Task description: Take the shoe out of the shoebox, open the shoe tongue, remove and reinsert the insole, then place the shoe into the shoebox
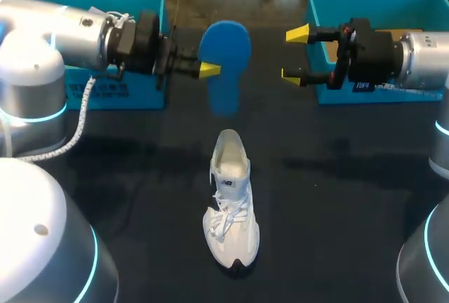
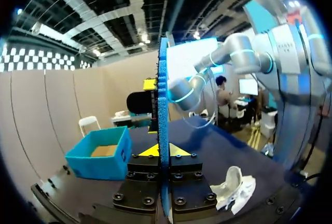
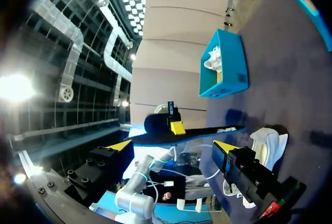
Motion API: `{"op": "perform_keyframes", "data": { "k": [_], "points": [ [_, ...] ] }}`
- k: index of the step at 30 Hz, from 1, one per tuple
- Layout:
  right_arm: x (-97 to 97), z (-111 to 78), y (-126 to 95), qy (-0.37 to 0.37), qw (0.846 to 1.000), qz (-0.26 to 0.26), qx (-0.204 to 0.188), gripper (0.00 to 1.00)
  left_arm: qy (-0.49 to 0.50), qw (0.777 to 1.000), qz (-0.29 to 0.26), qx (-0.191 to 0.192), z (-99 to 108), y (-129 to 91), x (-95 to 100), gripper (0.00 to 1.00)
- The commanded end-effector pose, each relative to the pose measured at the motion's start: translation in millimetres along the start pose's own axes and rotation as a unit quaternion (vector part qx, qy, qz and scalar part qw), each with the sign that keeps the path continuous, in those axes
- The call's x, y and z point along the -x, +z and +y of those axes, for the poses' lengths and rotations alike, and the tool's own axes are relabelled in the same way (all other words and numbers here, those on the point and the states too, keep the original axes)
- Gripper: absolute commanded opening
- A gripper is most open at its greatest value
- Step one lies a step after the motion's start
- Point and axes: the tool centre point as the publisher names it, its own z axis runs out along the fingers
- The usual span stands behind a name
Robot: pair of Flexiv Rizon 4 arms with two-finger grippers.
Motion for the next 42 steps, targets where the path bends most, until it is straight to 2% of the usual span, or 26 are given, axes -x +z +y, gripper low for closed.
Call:
{"op": "perform_keyframes", "data": {
  "k": [1, 3, 5, 6, 7, 16, 20, 23, 30, 41, 42],
  "points": [
    [0.8, 0.1, 1, 0.0, 1.0, 0.0, 0.0, 1.0, -0.205, 0.979, -0.011, -0.015, -2, 8, 6.8, 0.0],
    [0.8, 0.1, 1, 0.0, 1.0, 0.0, 0.0, 1.0, -0.228, 0.973, -0.015, -0.019, -3, 8, 5.3, 0.0],
    [0.8, 0.1, 1, 0.0, 1.0, 0.0, 0.0, 1.0, -0.265, 0.963, -0.049, -0.006, -1, 9, 0.5, 0.0],
    [0.8, 0.1, 1, 0.0, 1.0, 0.0, 0.0, 1.0, -0.255, 0.962, -0.1, 0.01, 1, 9, -1.0, 0.0],
    [0.8, 0.1, 1, 0.0, 1.0, 0.0, 0.0, 1.0, -0.199, 0.966, -0.163, 0.022, 1, 9, -4.7, 0.0],
    [0.8, 0.1, 1, 0.0, 1.0, 0.0, 0.0, 1.0, -0.199, 0.966, -0.163, 0.022, 1, 9, -4.7, 0.0],
    [0.8, 0.1, 1, 0.0, 1.0, 0.0, 0.0, 1.0, -0.323, 0.939, -0.108, 0.045, 13, 7, 9.7, 0.0],
    [0.8, 0.1, 1, 0.0, 1.0, 0.0, 0.0, 1.0, -0.365, 0.926, -0.072, 0.06, 19, 6, 15.6, 0.0],
    [0.8, 0.1, 1, 0.0, 1.0, 0.0, 0.0, 1.0, -0.47, 0.878, 0.066, 0.06, 25, 5, 34.9, 0.0],
    [0.8, 0.1, 1, 0.0, 1.0, 0.0, 0.0, 1.0, -0.476, 0.875, 0.068, 0.061, 24, 5, 38.6, 0.0],
    [0.8, 0.1, 1, 0.0, 1.0, 0.0, 0.0, 1.0, -0.506, 0.858, 0.069, 0.058, 28, 8, 38.6, 0.0]
  ]
}}
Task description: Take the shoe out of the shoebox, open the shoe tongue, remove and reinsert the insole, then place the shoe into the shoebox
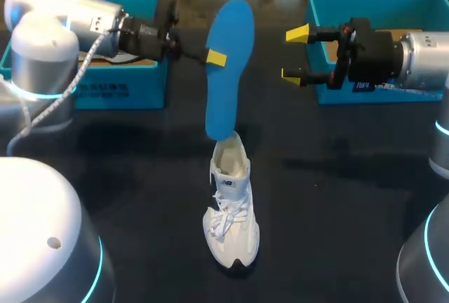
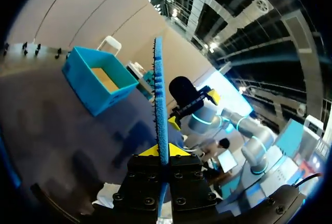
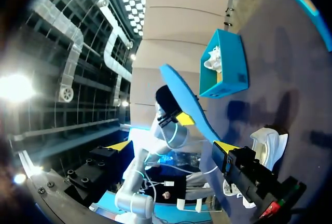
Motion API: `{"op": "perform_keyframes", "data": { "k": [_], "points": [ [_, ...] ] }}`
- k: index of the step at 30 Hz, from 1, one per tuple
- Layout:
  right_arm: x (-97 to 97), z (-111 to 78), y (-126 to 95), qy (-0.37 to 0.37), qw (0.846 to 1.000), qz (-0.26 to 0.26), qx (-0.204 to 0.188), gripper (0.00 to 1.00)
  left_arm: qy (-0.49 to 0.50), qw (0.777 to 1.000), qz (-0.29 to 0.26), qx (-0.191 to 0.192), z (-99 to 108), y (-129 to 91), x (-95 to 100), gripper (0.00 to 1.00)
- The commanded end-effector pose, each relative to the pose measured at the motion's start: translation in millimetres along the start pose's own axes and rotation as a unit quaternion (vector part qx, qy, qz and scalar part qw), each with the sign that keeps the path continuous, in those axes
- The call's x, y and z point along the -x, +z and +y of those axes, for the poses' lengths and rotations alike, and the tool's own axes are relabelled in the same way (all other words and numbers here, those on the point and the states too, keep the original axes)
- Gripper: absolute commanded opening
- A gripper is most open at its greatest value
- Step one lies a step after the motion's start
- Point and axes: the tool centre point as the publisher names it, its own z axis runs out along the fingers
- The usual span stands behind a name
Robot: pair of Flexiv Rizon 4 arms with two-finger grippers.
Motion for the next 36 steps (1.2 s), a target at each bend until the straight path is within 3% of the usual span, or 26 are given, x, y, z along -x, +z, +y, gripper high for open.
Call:
{"op": "perform_keyframes", "data": {
  "k": [1, 8, 19, 36],
  "points": [
    [0.8, 0.1, 1, 0.0, 1.0, 0.0, 0.0, 1.0, -0.083, 0.992, 0.075, 0.055, -4, 5, 12.8, 0.0],
    [0.8, 0.1, 1, 0.0, 1.0, 0.0, 0.0, 1.0, -0.204, 0.972, 0.119, 0.014, 4, 2, 19.9, 0.0],
    [0.8, 0.1, 1, 0.0, 1.0, 0.0, 0.0, 1.0, -0.253, 0.96, 0.098, -0.061, 15, 3, 8.9, 0.0],
    [0.8, 0.1, 1, 0.0, 1.0, 0.0, 0.0, 1.0, -0.327, 0.937, 0.075, -0.1, 20, 12, 18.2, 0.0]
  ]
}}
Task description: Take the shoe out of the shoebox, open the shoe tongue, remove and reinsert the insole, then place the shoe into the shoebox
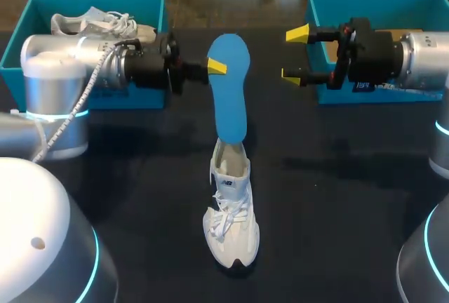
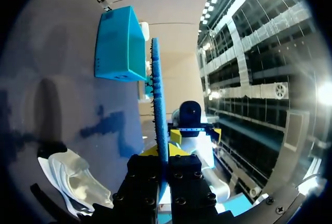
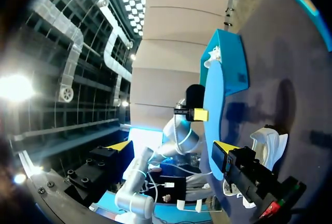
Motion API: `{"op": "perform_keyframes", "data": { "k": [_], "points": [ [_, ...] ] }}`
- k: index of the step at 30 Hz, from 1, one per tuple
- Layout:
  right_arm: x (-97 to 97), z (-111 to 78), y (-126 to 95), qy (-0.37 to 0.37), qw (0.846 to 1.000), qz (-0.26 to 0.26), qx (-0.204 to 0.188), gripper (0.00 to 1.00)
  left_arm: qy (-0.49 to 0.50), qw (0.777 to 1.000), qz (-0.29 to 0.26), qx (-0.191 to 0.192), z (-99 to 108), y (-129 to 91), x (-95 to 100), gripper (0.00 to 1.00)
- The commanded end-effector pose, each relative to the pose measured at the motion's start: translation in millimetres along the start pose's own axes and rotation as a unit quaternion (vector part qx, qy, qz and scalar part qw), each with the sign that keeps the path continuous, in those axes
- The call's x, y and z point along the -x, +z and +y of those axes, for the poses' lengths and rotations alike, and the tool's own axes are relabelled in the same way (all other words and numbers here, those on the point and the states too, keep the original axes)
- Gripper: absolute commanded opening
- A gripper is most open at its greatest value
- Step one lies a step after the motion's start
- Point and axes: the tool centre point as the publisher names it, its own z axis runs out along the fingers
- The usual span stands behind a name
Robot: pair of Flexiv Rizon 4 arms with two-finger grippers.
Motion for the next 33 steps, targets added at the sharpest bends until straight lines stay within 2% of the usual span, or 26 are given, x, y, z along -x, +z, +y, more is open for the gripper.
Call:
{"op": "perform_keyframes", "data": {
  "k": [1, 6, 13, 21, 33],
  "points": [
    [0.8, 0.1, 1, 0.0, 1.0, 0.0, 0.0, 1.0, -0.006, 1.0, -0.001, -0.025, 6, 2, 1.8, 0.0],
    [0.8, 0.1, 1, 0.0, 1.0, 0.0, 0.0, 1.0, -0.021, 0.999, -0.002, -0.028, 8, 1, 6.0, 0.0],
    [-11.9, 8.0, -5, 0.001, 0.991, -0.125, -0.05, 1.0, -0.034, 0.999, -0.01, -0.023, 12, 2, 9.9, 0.0],
    [-30.3, 9.6, -5, 0.011, 0.963, -0.257, -0.084, 1.0, -0.037, 0.999, -0.014, -0.026, 12, 2, 12.1, 0.0],
    [-55.7, 4.8, 14, 0.017, 0.908, -0.404, -0.105, 1.0, -0.037, 0.999, -0.014, -0.026, 12, 2, 12.1, 0.0]
  ]
}}
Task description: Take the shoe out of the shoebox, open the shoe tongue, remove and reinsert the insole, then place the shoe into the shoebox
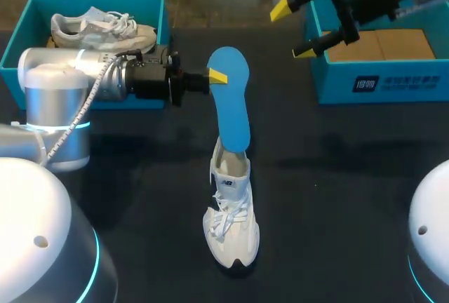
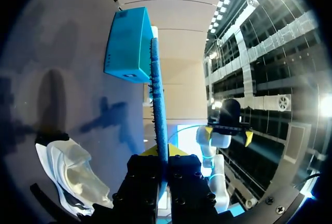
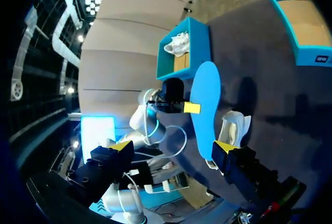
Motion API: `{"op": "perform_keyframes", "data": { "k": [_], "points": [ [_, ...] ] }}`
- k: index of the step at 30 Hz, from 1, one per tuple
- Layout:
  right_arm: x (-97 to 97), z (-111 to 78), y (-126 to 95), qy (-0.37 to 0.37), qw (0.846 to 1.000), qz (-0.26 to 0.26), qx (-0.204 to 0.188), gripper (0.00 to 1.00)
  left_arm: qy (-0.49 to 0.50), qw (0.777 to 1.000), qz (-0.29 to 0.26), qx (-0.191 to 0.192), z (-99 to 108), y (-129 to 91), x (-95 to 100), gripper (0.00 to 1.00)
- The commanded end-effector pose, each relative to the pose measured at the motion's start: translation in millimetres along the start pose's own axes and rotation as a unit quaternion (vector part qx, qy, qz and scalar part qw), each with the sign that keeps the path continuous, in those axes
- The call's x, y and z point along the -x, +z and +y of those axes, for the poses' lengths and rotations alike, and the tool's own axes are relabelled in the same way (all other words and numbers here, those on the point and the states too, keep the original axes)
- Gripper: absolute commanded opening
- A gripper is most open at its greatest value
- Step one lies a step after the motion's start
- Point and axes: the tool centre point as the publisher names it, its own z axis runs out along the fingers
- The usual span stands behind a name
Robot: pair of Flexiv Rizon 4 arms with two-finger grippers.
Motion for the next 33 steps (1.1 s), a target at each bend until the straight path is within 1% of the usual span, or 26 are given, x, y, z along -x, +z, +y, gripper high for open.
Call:
{"op": "perform_keyframes", "data": {
  "k": [1, 2, 5, 10, 13, 19, 24, 28, 33],
  "points": [
    [-10.9, 4.1, 1, 0.003, 0.99, -0.143, -0.012, 1.0, 0.0, 1.0, -0.001, -0.002, 1, 0, -0.4, 0.0],
    [-15.9, 4.3, 4, 0.007, 0.985, -0.17, -0.015, 1.0, 0.0, 1.0, -0.001, -0.002, 1, 0, -0.4, 0.0],
    [-24.1, 4.5, 9, 0.009, 0.977, -0.211, -0.013, 1.0, 0.0, 1.0, -0.001, -0.002, 1, 0, -0.4, 0.0],
    [-36.2, 4.0, 18, 0.014, 0.963, -0.268, -0.002, 1.0, 0.0, 1.0, -0.001, -0.002, 1, 0, -0.4, 0.0],
    [-39.2, 4.3, 26, 0.022, 0.953, -0.303, -0.009, 1.0, 0.0, 1.0, -0.001, -0.002, 1, 0, -0.4, 0.0],
    [-41.1, 4.1, 36, 0.024, 0.942, -0.335, -0.014, 1.0, 0.0, 1.0, -0.001, -0.002, 1, 0, -0.4, 0.0],
    [-47.3, 0.6, 43, 0.025, 0.935, -0.354, 0.002, 1.0, 0.0, 1.0, -0.001, -0.002, 1, 0, -0.4, 0.0],
    [-49.0, -2.5, 51, 0.037, 0.924, -0.38, 0.004, 1.0, 0.0, 1.0, -0.001, -0.002, 1, 0, -0.4, 0.0],
    [-50.0, -5.8, 58, 0.042, 0.92, -0.39, 0.003, 1.0, 0.0, 1.0, -0.001, -0.002, 1, 0, -0.4, 0.0]
  ]
}}
